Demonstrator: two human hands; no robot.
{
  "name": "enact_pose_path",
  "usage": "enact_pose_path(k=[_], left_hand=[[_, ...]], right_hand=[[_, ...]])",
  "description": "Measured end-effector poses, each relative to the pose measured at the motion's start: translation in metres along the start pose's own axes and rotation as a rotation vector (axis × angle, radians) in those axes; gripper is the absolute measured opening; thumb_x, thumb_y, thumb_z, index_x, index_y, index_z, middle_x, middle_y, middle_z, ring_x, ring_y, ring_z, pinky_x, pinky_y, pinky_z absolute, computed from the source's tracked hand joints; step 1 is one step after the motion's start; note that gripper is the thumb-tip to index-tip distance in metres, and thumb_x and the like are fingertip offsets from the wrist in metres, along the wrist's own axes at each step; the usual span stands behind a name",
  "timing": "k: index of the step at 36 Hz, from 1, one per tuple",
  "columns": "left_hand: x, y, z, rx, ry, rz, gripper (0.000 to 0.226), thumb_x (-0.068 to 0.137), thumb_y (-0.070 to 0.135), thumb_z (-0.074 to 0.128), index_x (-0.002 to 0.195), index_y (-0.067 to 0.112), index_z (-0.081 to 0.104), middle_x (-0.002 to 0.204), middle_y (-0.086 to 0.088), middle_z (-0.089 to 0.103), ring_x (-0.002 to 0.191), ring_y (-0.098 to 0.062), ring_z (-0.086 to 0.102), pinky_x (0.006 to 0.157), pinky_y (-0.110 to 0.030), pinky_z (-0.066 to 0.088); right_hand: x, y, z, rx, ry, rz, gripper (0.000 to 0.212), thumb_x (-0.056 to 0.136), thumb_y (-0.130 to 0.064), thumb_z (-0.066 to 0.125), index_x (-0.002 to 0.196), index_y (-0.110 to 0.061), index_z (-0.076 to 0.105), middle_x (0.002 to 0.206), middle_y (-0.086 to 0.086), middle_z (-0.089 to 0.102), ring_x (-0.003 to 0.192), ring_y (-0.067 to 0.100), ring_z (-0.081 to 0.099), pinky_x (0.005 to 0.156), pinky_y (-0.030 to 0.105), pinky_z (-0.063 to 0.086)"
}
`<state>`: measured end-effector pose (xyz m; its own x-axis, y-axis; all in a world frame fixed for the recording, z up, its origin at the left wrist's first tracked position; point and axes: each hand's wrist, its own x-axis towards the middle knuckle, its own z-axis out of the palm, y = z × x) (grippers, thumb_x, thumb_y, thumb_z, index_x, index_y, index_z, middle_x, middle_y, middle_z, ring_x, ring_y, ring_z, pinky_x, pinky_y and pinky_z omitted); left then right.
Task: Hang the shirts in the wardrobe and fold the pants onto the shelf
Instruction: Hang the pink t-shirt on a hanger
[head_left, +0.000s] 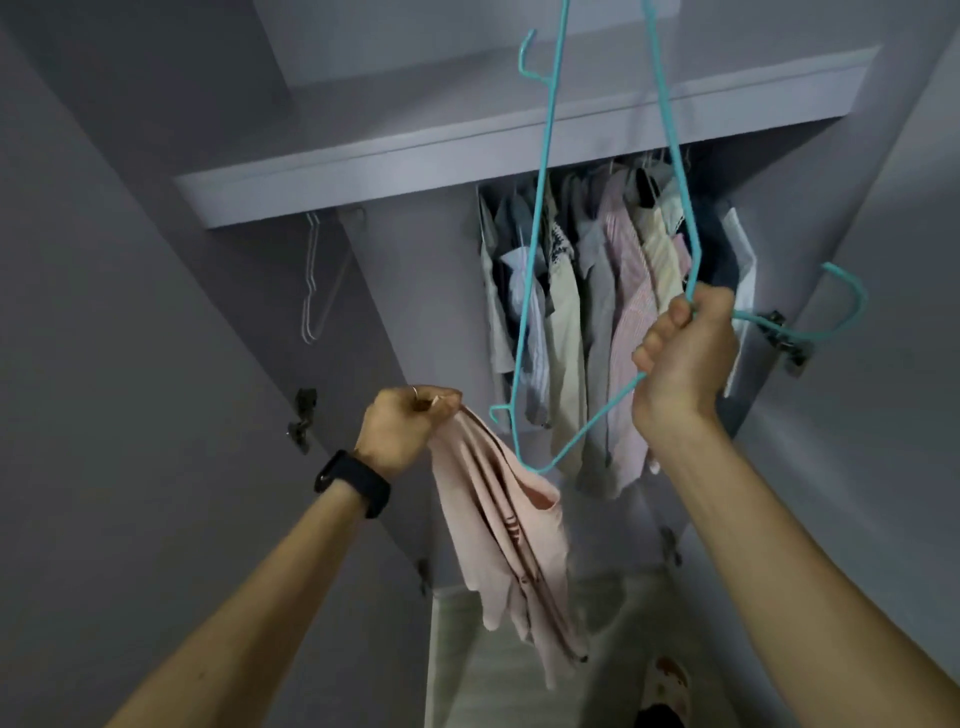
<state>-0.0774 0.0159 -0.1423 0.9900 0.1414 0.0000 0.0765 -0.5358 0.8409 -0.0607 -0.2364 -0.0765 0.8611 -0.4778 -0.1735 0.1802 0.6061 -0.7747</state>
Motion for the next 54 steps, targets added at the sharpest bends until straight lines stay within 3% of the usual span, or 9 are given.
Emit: enact_pose_path(k=[7,14,17,24,30,38,44,48,54], left_hand=[[0.015,0.045,0.015,-0.205,-0.112,-0.016,0.011,0.091,0.008,0.072,0.09,0.017,0.078,0.1,-0.002,0.077,0.079,-0.004,0.068,0.076,-0.02,0.055],[0.026,0.078,0.012,-0.174,-0.146,-0.029,0.013,0.091,0.008,0.07,0.095,0.017,0.079,0.092,0.002,0.078,0.083,-0.008,0.072,0.08,-0.023,0.057],[0.029,0.086,0.011,-0.15,-0.127,-0.058,0.016,0.09,0.007,0.068,0.092,0.018,0.08,0.086,0.007,0.078,0.076,-0.002,0.071,0.07,-0.018,0.057],[0.031,0.09,0.019,-0.102,-0.069,-0.066,0.021,0.087,0.012,0.066,0.09,0.025,0.082,0.093,0.016,0.077,0.095,-0.004,0.067,0.088,-0.024,0.053],[0.034,0.096,0.021,-0.097,-0.091,-0.034,0.021,0.086,0.012,0.067,0.079,0.027,0.081,0.088,0.018,0.076,0.091,-0.002,0.065,0.077,-0.019,0.047],[0.037,0.113,0.003,-0.155,-0.063,0.009,0.017,0.09,0.009,0.066,0.1,0.012,0.08,0.1,0.008,0.076,0.093,-0.003,0.067,0.088,-0.022,0.052],[0.039,0.111,-0.018,-0.17,-0.083,0.044,0.016,0.091,0.01,0.067,0.097,0.018,0.08,0.1,0.008,0.077,0.094,-0.003,0.07,0.078,-0.014,0.052],[0.039,0.104,-0.028,-0.125,-0.08,0.059,0.02,0.09,0.01,0.068,0.09,0.026,0.08,0.098,0.013,0.077,0.096,0.0,0.069,0.089,-0.021,0.052],[0.034,0.09,-0.032,-0.05,-0.063,0.007,0.018,0.089,0.01,0.069,0.094,0.021,0.081,0.1,0.01,0.077,0.102,-0.004,0.068,0.101,-0.031,0.051]], right_hand=[[0.01,-0.011,0.008,0.168,-0.031,-0.045,0.033,0.094,-0.02,0.044,0.062,-0.021,0.034,0.053,-0.008,0.029,0.047,0.01,0.02,0.042,0.023,0.019],[0.033,-0.015,-0.011,0.229,0.075,-0.017,0.036,0.093,-0.019,0.041,0.06,-0.022,0.03,0.051,-0.008,0.026,0.046,0.011,0.017,0.043,0.026,0.013],[0.046,-0.026,-0.023,0.299,0.124,-0.008,0.036,0.093,-0.022,0.04,0.059,-0.023,0.028,0.053,-0.006,0.023,0.049,0.013,0.013,0.045,0.028,0.011],[0.058,-0.031,-0.034,0.357,0.156,0.007,0.038,0.092,-0.025,0.041,0.056,-0.024,0.03,0.054,-0.005,0.023,0.049,0.013,0.015,0.046,0.029,0.01],[0.054,-0.018,-0.019,0.356,0.128,0.032,0.041,0.091,-0.022,0.042,0.051,-0.024,0.031,0.051,-0.007,0.024,0.047,0.012,0.015,0.044,0.027,0.01],[0.055,0.007,-0.001,0.288,0.081,0.053,0.04,0.091,-0.015,0.039,0.053,-0.025,0.03,0.048,-0.008,0.025,0.044,0.01,0.016,0.042,0.026,0.012],[0.053,0.029,0.006,0.195,0.037,0.106,0.034,0.092,-0.013,0.038,0.061,-0.023,0.028,0.048,-0.009,0.025,0.043,0.009,0.017,0.044,0.025,0.011],[0.062,0.013,0.014,0.271,0.019,0.073,0.031,0.092,-0.017,0.038,0.064,-0.024,0.029,0.05,-0.009,0.024,0.046,0.01,0.015,0.043,0.026,0.011],[0.072,-0.014,0.025,0.31,-0.01,0.031,0.033,0.092,-0.019,0.038,0.059,-0.024,0.033,0.053,-0.007,0.021,0.049,0.012,0.011,0.042,0.025,0.009]])
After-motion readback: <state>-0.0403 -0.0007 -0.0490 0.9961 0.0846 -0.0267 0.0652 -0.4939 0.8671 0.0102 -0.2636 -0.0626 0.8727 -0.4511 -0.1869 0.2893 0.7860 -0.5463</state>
